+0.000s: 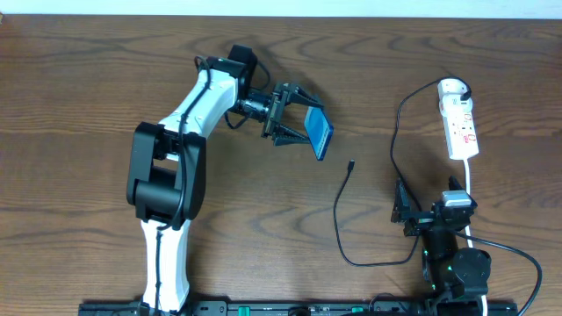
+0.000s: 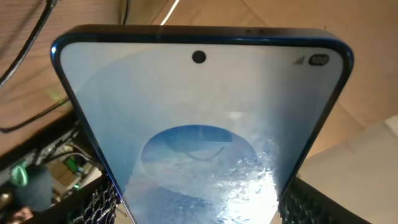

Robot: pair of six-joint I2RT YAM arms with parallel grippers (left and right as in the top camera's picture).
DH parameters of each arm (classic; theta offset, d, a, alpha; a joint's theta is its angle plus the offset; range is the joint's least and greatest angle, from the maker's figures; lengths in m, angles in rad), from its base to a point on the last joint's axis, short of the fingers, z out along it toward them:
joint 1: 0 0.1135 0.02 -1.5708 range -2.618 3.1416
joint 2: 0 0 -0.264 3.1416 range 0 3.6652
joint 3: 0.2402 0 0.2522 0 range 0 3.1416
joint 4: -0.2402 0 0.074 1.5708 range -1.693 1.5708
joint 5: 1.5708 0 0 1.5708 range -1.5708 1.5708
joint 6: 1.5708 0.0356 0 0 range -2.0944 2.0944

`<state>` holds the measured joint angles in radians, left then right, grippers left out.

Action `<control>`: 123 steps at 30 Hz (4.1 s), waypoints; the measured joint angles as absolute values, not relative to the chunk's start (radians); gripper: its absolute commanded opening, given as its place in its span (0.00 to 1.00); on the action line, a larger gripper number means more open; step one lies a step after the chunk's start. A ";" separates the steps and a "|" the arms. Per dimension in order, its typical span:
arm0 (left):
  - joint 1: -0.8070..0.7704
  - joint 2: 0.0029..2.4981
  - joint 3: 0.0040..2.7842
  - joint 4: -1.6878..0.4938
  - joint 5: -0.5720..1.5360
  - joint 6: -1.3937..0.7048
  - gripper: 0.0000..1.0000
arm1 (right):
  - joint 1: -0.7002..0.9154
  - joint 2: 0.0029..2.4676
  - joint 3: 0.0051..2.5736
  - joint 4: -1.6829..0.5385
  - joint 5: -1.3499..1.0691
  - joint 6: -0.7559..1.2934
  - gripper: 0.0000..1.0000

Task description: Plug charger to phone and switch on socket

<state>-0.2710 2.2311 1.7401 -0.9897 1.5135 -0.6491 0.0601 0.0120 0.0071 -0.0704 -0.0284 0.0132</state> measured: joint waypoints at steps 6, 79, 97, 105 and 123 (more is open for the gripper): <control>-0.228 2.175 1.739 -0.999 1.514 -0.658 0.77 | 0.060 0.012 0.007 -0.071 -0.028 0.013 0.99; -0.141 2.098 1.739 -1.010 1.517 -0.730 0.77 | 0.060 0.697 0.510 -0.278 -0.683 0.325 0.99; -0.141 2.098 1.739 -1.011 1.517 -0.730 0.77 | 0.403 1.060 1.100 -0.692 -0.496 0.301 0.99; -0.141 2.098 1.739 -1.010 1.517 -0.730 0.77 | 0.590 1.236 1.297 -0.698 -0.228 0.398 0.96; -0.141 2.098 1.739 -1.010 1.517 -0.730 0.77 | 0.650 1.478 1.379 -0.628 0.041 0.521 0.53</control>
